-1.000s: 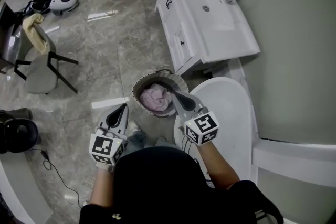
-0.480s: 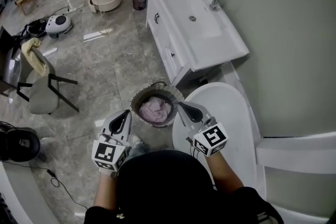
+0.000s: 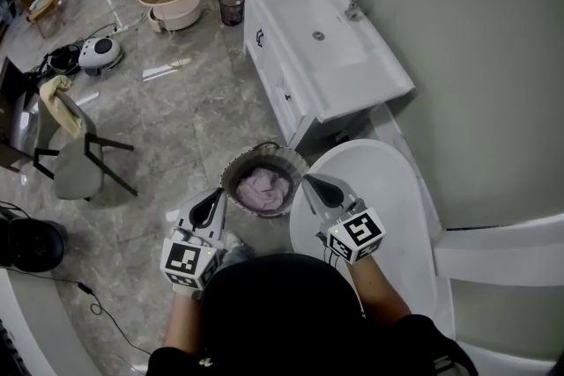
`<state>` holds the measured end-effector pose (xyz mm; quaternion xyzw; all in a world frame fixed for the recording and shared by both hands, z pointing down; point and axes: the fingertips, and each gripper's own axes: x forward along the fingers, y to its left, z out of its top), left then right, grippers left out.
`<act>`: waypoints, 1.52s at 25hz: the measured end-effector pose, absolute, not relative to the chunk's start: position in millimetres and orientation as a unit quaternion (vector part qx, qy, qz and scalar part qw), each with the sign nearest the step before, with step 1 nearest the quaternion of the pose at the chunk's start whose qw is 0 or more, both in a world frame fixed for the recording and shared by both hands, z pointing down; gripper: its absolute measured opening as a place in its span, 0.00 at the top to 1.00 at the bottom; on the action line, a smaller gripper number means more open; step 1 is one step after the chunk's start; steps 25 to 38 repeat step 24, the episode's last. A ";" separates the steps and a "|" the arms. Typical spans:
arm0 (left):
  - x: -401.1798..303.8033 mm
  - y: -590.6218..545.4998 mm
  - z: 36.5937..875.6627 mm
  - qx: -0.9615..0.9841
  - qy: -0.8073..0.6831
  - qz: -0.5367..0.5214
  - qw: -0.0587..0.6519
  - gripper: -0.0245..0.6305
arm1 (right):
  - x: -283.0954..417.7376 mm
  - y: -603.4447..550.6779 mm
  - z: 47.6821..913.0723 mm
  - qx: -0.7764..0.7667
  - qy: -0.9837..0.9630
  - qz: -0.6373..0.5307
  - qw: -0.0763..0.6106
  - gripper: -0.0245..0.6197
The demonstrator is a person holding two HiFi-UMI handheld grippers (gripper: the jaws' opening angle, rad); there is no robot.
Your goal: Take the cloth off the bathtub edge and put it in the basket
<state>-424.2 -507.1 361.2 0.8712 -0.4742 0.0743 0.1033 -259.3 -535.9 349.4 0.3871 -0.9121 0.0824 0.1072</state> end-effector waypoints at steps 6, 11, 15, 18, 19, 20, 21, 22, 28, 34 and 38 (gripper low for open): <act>-420.5 -496.4 354.9 0.870 -0.476 0.071 0.103 0.95 | -253.6 -525.0 346.5 0.391 -0.911 0.084 0.105 0.97; -412.3 -485.6 355.2 0.871 -0.475 0.073 0.104 0.95 | -246.8 -515.6 344.7 0.390 -0.911 0.087 0.102 0.97; -409.2 -478.6 355.2 0.871 -0.475 0.072 0.105 0.95 | -243.7 -509.9 346.7 0.391 -0.910 0.089 0.105 0.97; -407.9 -476.0 355.9 0.870 -0.477 0.073 0.106 0.95 | -241.2 -508.2 346.7 0.391 -0.910 0.090 0.104 0.97; -407.7 -475.4 356.1 0.869 -0.477 0.074 0.106 0.95 | -240.2 -507.8 346.7 0.391 -0.910 0.090 0.104 0.97; -407.6 -474.7 356.3 0.869 -0.478 0.074 0.106 0.95 | -239.2 -507.4 346.9 0.392 -0.910 0.091 0.104 0.97; -407.3 -474.2 356.6 0.868 -0.479 0.074 0.106 0.95 | -238.0 -506.9 347.3 0.392 -0.909 0.091 0.103 0.97; -407.0 -473.7 357.0 0.868 -0.480 0.074 0.106 0.95 | -236.8 -506.6 347.8 0.393 -0.909 0.091 0.103 0.97; -406.2 -473.1 358.1 0.867 -0.481 0.074 0.107 0.95 | -234.2 -506.0 349.0 0.395 -0.908 0.091 0.103 0.97; -406.2 -473.1 358.1 0.867 -0.481 0.074 0.107 0.95 | -234.2 -506.0 349.0 0.395 -0.908 0.091 0.103 0.97; -406.2 -473.1 358.1 0.867 -0.481 0.074 0.107 0.95 | -234.2 -506.0 349.0 0.395 -0.908 0.091 0.103 0.97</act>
